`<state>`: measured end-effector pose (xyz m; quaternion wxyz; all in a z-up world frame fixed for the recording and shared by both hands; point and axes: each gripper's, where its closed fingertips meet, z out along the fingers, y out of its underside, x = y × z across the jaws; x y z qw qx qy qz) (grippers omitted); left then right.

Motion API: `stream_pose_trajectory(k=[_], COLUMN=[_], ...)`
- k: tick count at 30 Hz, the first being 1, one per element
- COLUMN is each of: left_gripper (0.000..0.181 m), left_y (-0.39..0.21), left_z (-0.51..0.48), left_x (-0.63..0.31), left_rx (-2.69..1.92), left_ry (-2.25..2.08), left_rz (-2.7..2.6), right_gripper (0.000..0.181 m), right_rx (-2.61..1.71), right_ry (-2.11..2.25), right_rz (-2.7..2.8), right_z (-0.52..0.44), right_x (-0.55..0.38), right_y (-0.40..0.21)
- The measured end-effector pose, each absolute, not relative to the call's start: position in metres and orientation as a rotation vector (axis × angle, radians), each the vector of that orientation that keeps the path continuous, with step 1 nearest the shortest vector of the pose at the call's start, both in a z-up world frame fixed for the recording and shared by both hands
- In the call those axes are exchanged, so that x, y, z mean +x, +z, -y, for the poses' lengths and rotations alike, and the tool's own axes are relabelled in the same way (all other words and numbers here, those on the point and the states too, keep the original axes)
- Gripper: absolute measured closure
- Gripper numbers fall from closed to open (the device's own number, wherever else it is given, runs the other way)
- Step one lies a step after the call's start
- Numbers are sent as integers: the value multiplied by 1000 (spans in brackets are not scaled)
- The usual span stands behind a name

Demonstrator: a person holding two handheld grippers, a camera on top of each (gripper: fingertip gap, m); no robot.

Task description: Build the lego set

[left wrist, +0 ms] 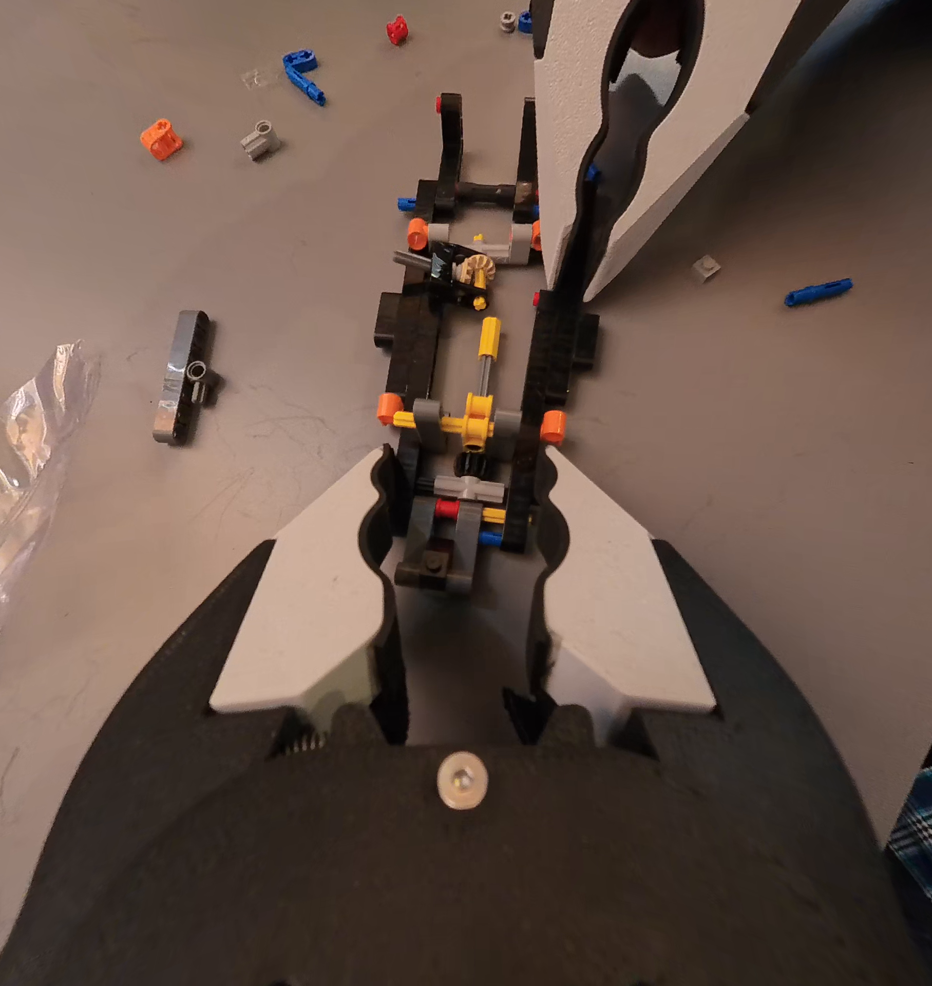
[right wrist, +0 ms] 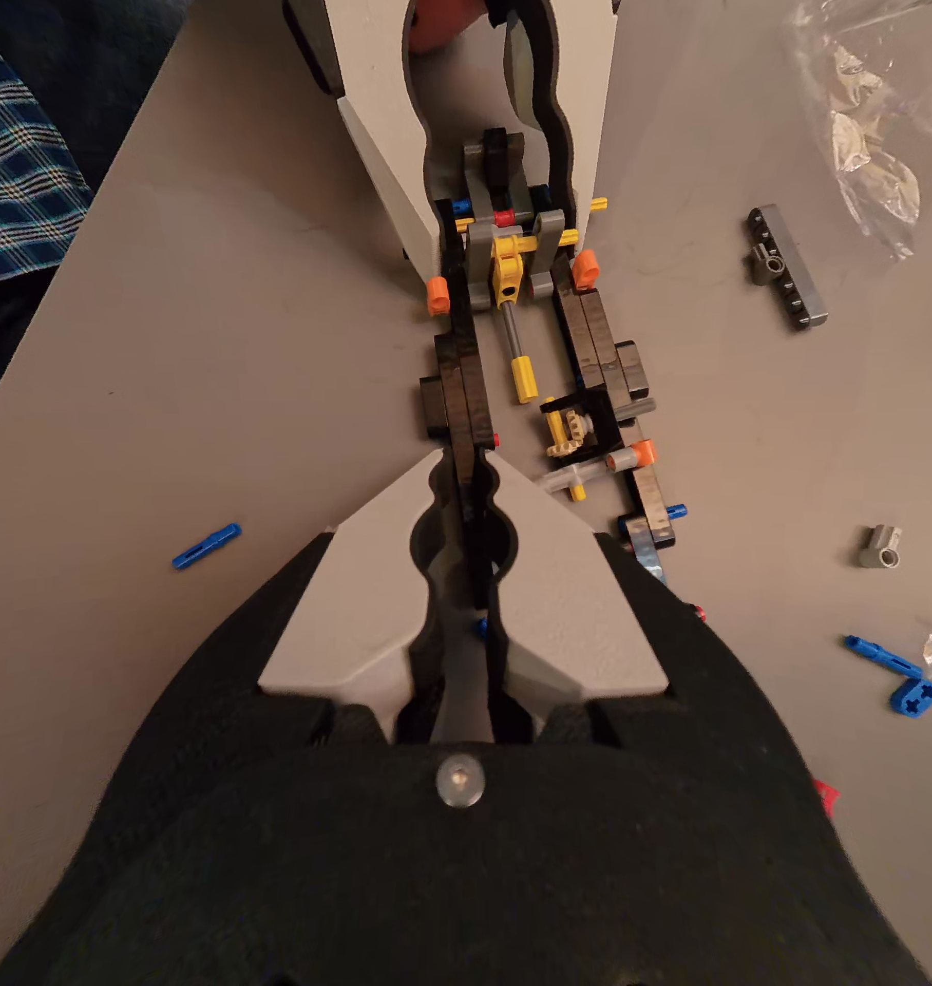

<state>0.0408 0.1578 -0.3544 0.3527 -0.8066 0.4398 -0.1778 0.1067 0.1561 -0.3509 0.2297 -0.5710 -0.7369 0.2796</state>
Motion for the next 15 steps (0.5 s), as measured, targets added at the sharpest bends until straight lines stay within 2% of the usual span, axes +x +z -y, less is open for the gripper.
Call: stream_pose_trajectory(k=[8,12,15], left_gripper=[131,131,131], left_y=[-354,-354,-354], left_z=[-158,-158,-158], left_x=[41,41,41], left_rx=[-2085,-2087,-2086], left_ry=[-456,-460,-459], left_rz=[-1139,-1138,-1139], right_gripper=[175,169,175], right_rx=[-1570,-1591,-1579], right_ry=[782,810,800], right_rz=[2020,2013,2019], right_z=[-156,-154,-155], right_x=[107,108,108], right_y=[-351,-351,-351])
